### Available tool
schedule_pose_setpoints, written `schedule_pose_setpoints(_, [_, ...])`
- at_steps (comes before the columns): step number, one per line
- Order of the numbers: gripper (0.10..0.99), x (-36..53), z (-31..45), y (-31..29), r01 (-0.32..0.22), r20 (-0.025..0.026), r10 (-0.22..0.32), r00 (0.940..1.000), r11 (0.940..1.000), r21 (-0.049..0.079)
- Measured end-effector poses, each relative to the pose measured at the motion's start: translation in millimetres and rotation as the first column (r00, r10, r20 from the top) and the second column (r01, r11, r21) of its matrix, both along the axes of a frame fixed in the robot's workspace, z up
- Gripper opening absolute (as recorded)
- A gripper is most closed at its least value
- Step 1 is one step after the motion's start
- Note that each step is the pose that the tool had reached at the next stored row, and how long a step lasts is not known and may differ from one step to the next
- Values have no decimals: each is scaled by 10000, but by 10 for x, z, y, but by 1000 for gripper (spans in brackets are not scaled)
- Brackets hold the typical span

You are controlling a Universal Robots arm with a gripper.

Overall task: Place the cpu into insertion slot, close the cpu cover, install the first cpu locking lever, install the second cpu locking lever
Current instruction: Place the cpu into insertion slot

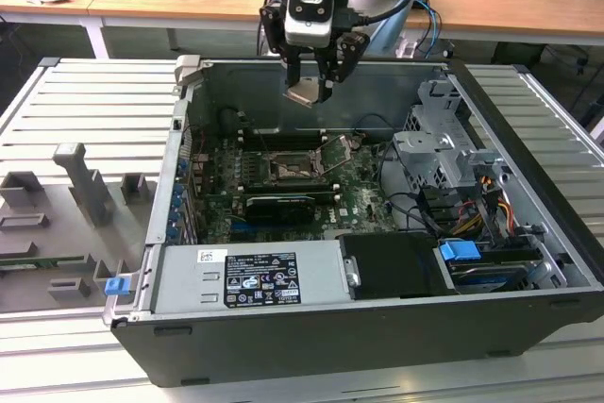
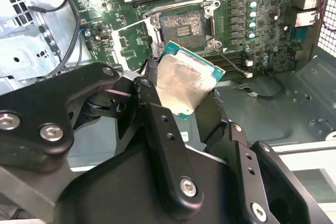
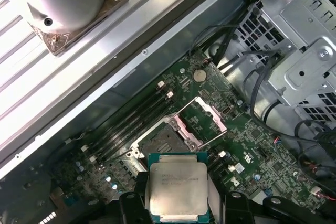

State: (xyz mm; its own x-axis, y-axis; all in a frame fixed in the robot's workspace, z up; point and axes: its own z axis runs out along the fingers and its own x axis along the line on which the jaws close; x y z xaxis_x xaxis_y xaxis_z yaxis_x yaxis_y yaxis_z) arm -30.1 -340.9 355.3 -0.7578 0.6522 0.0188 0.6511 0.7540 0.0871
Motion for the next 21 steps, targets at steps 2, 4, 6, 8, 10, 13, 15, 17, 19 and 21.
schedule_pose_setpoints(2, [529,0,-2,0,154,0,-154,9999,9999,-1])
schedule_pose_setpoints(4, [529,0,-3,0,235,0,-235,9997,9997,-4])
schedule_pose_setpoints(6, [529,0,-5,0,371,0,-371,9993,9993,-8])
schedule_pose_setpoints(8, [529,0,-6,0,467,0,-467,9989,9989,-12])
schedule_pose_setpoints(10, [529,0,-9,0,624,1,-624,9981,9980,-12])
schedule_pose_setpoints(13, [529,0,-16,0,876,-1,-876,9962,9962,-14])
schedule_pose_setpoints(15, [529,0,-22,0,1159,1,-1159,9933,9933,-15])
schedule_pose_setpoints(17, [529,0,-28,0,1390,1,-1390,9903,9903,-17])
schedule_pose_setpoints(19, [529,0,-33,0,1616,1,-1616,9869,9869,-19])
schedule_pose_setpoints(21, [529,0,-37,0,1816,0,-1816,9834,9834,-18])
